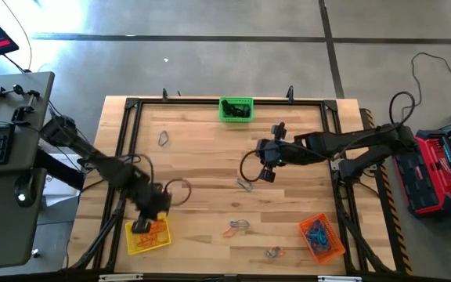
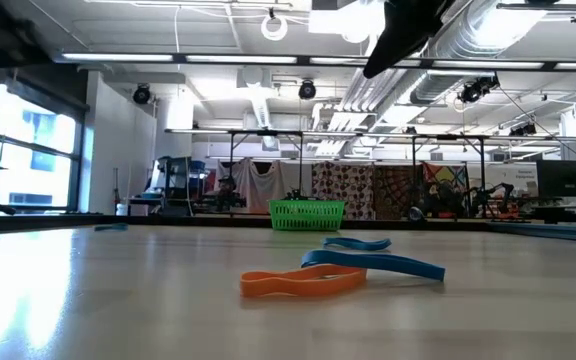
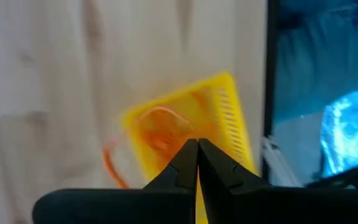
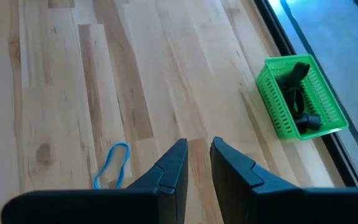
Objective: Sort rubber bands into baskets
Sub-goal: Put the orange rubber band into the yellow bin, then put the blue rubber band into the orange bin
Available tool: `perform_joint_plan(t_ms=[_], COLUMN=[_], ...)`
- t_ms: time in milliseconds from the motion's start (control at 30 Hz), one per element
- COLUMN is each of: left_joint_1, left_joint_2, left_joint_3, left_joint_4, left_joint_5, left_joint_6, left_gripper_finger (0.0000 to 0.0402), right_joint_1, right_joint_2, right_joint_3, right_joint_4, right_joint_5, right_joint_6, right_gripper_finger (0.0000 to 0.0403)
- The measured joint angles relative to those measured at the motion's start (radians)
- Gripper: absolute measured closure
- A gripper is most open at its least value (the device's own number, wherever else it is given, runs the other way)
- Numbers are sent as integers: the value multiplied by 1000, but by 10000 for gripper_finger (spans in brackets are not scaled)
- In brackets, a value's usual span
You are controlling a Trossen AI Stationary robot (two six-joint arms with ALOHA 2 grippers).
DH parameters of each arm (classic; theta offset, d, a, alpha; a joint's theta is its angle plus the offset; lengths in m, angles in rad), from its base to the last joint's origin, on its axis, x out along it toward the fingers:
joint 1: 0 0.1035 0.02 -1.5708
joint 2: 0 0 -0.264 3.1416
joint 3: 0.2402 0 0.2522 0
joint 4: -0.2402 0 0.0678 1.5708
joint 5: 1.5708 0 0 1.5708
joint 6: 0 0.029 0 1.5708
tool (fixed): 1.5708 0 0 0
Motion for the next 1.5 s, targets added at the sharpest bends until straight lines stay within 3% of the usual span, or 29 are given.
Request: perform_joint_plan(t_ms=[333, 500, 767, 967, 1167, 1333, 1500], left_joint_1=[-254, -302, -317, -318, -318, -319, -315], left_joint_2=[61, 64, 64, 64, 64, 64, 62], left_joint_3=[-26, -141, -239, -245, -245, -247, -245], left_joint_4=[181, 343, 357, 357, 369, 491, 674], left_joint_5=[-69, -121, -158, -157, -156, -189, -328], left_joint_6=[-281, -369, -446, -453, -520, -486, -338], left_gripper_finger=[401, 401, 400, 369, 297, 248, 262], right_joint_1=[63, 91, 93, 92, 99, 104, 116], right_joint_2=[0, 0, 5, 7, 7, 19, 100], right_joint_3=[0, 0, -10, -165, -365, -509, -584], right_joint_4=[-1, -26, -12, 191, 472, 699, 879], right_joint_5=[38, 97, 98, 15, -34, -63, -90], right_joint_6=[24, 26, 69, 43, 100, 173, 177], right_gripper_finger=[345, 345, 345, 345, 329, 280, 212])
